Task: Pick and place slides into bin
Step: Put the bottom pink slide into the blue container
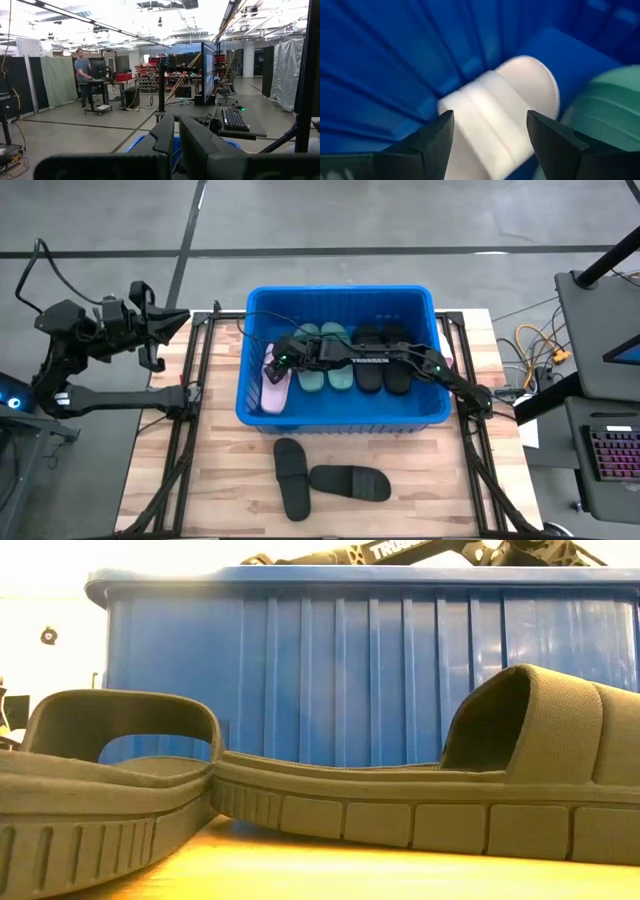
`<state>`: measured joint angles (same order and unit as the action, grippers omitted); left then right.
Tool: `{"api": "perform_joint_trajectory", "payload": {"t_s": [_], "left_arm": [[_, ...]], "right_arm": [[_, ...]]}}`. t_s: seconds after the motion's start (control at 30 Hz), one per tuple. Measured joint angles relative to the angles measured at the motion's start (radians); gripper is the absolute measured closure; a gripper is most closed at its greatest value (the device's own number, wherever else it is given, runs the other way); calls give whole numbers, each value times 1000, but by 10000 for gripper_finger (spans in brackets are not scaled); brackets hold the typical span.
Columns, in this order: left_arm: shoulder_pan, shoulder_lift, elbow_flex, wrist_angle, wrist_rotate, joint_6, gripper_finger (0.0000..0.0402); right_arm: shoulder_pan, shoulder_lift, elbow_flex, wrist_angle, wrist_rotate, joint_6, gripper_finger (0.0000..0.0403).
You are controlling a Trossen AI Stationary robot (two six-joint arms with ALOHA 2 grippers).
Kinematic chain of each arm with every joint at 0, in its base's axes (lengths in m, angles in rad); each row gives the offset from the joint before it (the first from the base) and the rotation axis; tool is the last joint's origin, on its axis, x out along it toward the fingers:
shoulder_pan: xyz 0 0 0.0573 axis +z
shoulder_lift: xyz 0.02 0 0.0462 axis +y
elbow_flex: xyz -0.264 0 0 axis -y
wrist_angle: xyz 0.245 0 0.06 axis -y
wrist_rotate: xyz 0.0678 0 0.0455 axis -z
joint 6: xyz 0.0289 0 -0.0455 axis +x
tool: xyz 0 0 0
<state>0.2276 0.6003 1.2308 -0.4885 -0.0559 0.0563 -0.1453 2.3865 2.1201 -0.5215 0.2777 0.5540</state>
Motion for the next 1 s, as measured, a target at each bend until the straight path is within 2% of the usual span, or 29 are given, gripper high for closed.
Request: {"api": "perform_joint_trajectory", "payload": {"t_s": [0.1,0.3,0.47,0.6,0.83,1.0], "left_arm": [[0,0,0,0,0,0,387],[0,-1,0,0,0,0,387],[0,-1,0,0,0,1,387],[0,-1,0,0,0,1,387],[0,-8,0,0,0,1,387],[0,-15,0,1,0,1,387]], "right_arm": [[0,-9,0,30,-45,-82,156],[5,-23,1,9,-266,-441,169],[11,-20,-2,-24,-288,-612,203],[7,-10,-4,-27,-286,-619,255],[-3,22,-17,-78,-318,-634,381],[-9,35,-19,-71,-302,-625,390]]}}
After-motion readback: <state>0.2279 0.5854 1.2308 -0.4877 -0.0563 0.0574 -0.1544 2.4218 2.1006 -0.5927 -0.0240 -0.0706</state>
